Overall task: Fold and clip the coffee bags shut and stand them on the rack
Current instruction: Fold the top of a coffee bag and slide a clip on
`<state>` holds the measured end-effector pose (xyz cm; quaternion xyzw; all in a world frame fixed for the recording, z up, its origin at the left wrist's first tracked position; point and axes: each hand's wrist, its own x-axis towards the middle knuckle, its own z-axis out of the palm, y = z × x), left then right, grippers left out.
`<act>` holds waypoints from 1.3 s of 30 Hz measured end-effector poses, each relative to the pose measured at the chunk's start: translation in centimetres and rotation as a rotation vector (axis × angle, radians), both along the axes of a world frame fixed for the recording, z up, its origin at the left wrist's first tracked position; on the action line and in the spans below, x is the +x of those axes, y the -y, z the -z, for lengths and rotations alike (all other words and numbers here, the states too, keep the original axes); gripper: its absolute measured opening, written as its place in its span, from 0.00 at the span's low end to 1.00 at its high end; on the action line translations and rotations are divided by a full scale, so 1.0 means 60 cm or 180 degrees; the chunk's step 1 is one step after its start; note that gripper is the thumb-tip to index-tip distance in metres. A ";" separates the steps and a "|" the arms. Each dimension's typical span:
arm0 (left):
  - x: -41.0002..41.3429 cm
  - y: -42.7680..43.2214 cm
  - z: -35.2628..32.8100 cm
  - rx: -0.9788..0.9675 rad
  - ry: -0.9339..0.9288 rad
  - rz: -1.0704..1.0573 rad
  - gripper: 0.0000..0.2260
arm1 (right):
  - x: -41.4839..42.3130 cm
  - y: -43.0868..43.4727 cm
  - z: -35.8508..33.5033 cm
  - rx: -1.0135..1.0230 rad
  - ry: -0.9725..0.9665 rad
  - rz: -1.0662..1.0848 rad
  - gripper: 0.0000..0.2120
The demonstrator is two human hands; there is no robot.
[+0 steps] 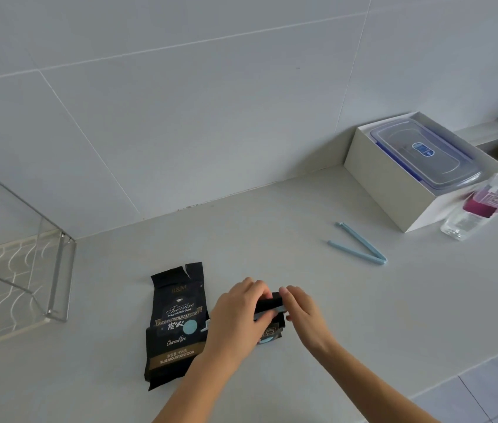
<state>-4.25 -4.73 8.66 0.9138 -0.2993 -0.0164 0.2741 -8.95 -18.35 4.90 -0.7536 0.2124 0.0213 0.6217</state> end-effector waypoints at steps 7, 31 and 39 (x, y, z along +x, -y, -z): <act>0.007 0.007 0.005 -0.0276 -0.0424 -0.0477 0.05 | 0.002 -0.003 0.000 -0.0229 0.0136 -0.0042 0.10; 0.004 -0.027 0.020 -0.0510 -0.0050 -0.0354 0.09 | 0.032 0.005 -0.003 -0.0017 0.0160 -0.0961 0.10; -0.020 -0.023 0.030 -0.0748 -0.0135 -0.0559 0.06 | 0.011 -0.022 0.019 0.0292 0.0440 -0.0664 0.16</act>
